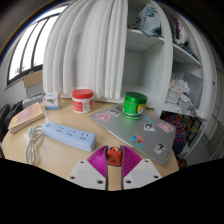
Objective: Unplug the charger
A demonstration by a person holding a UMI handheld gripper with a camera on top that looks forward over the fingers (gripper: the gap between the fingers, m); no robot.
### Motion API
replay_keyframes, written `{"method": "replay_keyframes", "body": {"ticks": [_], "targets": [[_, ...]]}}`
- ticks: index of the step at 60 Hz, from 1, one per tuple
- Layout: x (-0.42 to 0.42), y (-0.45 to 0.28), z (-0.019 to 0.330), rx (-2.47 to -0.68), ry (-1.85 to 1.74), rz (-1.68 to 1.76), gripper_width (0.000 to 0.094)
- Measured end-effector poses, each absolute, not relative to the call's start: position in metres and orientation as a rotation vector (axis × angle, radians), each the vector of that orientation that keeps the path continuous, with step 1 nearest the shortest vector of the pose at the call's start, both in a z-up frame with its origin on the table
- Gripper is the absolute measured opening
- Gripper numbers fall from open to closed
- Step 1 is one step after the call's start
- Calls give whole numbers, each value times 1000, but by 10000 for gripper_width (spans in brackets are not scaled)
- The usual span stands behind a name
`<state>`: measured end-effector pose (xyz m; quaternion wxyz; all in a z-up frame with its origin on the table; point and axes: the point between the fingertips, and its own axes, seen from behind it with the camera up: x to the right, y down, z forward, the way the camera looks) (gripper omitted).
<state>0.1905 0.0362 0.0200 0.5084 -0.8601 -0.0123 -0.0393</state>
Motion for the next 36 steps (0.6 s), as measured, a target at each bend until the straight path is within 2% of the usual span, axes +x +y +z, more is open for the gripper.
{"method": "replay_keyframes", "body": {"ticks": [6, 16, 18, 22, 25, 36], "targets": [[192, 37, 8, -2118, -13, -95, 215], [195, 36, 7, -2132, 20, -67, 325], [195, 34, 12, -2125, 16, -52, 388], [199, 27, 21, -2098, 16, -50, 610], [199, 22, 29, -2073, 4, -36, 720], [210, -19, 58, -1992, 4, 35, 853]]}}
